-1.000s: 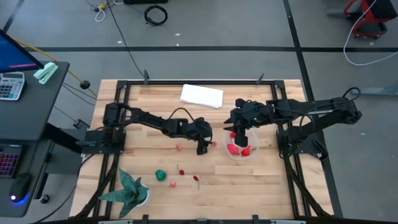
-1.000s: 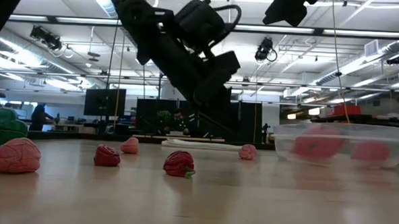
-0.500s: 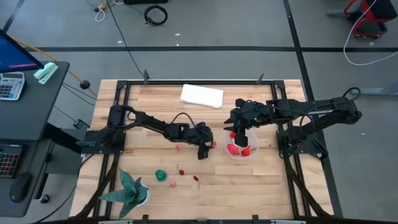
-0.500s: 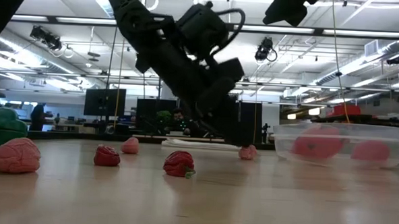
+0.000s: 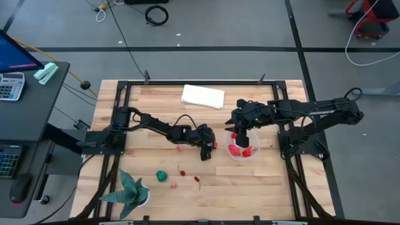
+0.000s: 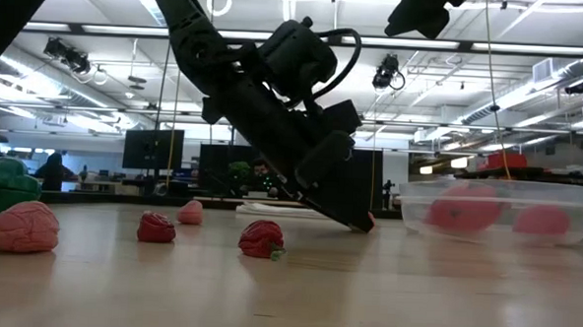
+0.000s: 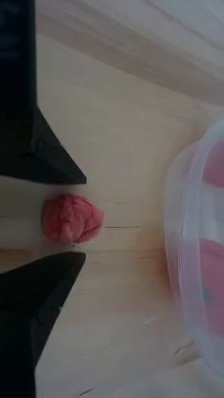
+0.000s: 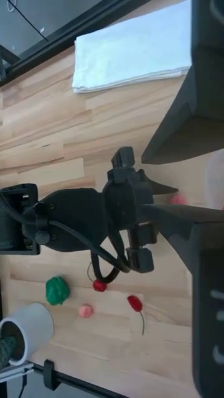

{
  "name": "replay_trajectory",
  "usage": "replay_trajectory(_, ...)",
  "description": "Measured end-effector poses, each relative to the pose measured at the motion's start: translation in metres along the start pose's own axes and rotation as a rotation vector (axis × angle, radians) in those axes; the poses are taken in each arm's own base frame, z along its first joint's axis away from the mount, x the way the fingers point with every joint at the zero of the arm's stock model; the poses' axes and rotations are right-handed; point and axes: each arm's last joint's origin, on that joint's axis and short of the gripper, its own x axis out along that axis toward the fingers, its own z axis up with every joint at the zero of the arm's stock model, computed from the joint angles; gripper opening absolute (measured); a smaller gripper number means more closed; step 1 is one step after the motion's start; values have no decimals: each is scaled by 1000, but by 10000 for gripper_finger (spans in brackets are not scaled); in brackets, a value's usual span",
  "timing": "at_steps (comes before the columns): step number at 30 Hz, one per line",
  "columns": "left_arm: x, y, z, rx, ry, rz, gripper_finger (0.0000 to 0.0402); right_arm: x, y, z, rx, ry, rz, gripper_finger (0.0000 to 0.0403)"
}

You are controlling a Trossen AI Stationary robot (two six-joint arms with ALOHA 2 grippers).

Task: Pick and placing Produce into tupperware
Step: Put the pink peach into the transparent bin, then move the transparent bin to the center of the table

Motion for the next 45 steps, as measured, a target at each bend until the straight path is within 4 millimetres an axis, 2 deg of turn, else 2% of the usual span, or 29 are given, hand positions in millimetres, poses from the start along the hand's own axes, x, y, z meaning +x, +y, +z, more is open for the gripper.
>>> replay_trajectory(4, 0, -2, 2, 1, -4, 0, 106, 0, 0, 0, 0, 0, 0, 122)
replay_trajectory(6, -1, -4, 8, 4, -22, -1, 46, 0, 0, 0, 0, 1, 0, 122)
replay_trajectory(7, -2, -5, 13, 6, -40, 4, 29, 0, 0, 0, 0, 0, 0, 122)
replay_trajectory(12, -4, -12, 48, 38, -146, 39, 24, 0, 0, 0, 0, 0, 0, 122)
replay_trajectory(18, -15, -30, 102, 145, -303, 22, 24, -10, -1, -2, -10, -6, -5, 117)
replay_trajectory(21, -7, -35, 106, 165, -296, 16, 24, -16, -3, -2, -3, -21, -50, 115)
replay_trajectory(24, 11, -34, 98, 167, -269, 18, 24, -19, -5, -3, 2, -30, -77, 114)
replay_trajectory(28, 42, -30, 79, 166, -203, 29, 50, -21, -5, -3, 18, -37, -72, 114)
replay_trajectory(31, 45, -32, 85, 165, -222, 26, 86, -21, -5, -3, 41, -32, -72, 113)
replay_trajectory(38, 28, -36, 122, 304, -158, 89, 181, -21, -5, -8, 45, 15, -80, 112)
replay_trajectory(41, 15, -34, 138, 341, -24, 167, 213, -21, -6, -10, 61, 35, -85, 112)
replay_trajectory(45, -7, -31, 140, 359, 252, 189, 233, -22, -6, -13, 66, 69, -92, 112)
